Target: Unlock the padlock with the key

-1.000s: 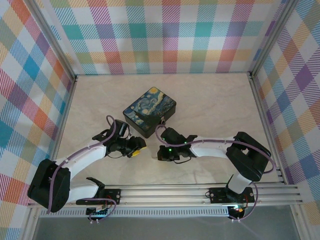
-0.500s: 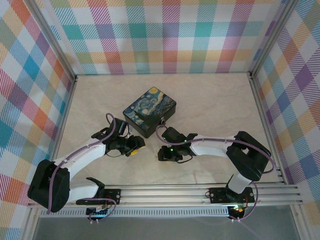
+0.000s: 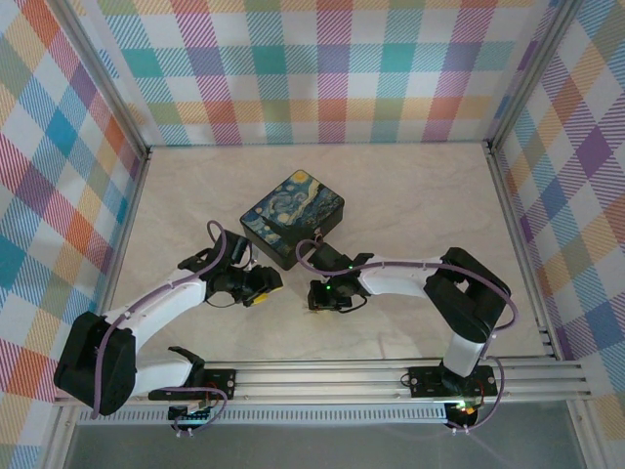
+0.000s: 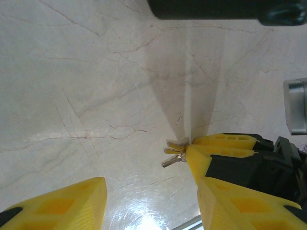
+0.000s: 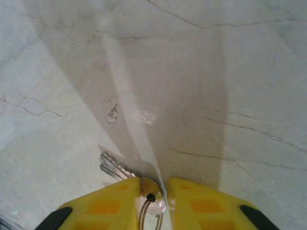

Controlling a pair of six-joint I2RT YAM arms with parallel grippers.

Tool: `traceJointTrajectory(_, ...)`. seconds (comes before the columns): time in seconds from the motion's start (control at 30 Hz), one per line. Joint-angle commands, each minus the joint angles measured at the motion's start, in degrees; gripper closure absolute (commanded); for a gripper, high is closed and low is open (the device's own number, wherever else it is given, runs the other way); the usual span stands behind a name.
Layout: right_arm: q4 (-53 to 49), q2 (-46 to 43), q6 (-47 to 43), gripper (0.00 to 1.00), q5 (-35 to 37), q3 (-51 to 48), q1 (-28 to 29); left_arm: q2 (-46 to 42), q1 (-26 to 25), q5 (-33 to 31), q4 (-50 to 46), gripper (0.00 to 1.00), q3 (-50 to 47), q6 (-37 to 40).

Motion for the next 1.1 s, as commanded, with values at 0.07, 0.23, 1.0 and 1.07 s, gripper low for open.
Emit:
traceJointTrajectory(0.07,-0.16,0.85,1.96,0.81,-0.64,-3.29,0.33,-1.17,0.63,-0.56,-1.99,0.47,1.96,1.97)
traceJointTrajectory(0.23,2.38,-1.01,2.85,0.73,-1.48,-5.34,0.4,0.24,0.41,0.52,0.13,0.47,0.83,1.18)
traceJointTrajectory(1.0,6.29,0.47,6.52,1.0,0.86,-8.98,3.44,0.95,-3.55,3.46,9.19,0.53,-2.5,-5.58)
traceJointTrajectory(1.07,8.74,-1.07,6.65,1.0,0.33,-9.96,3.4,2.45,-5.06,2.92,13.17,0.53,-2.83,-7.92)
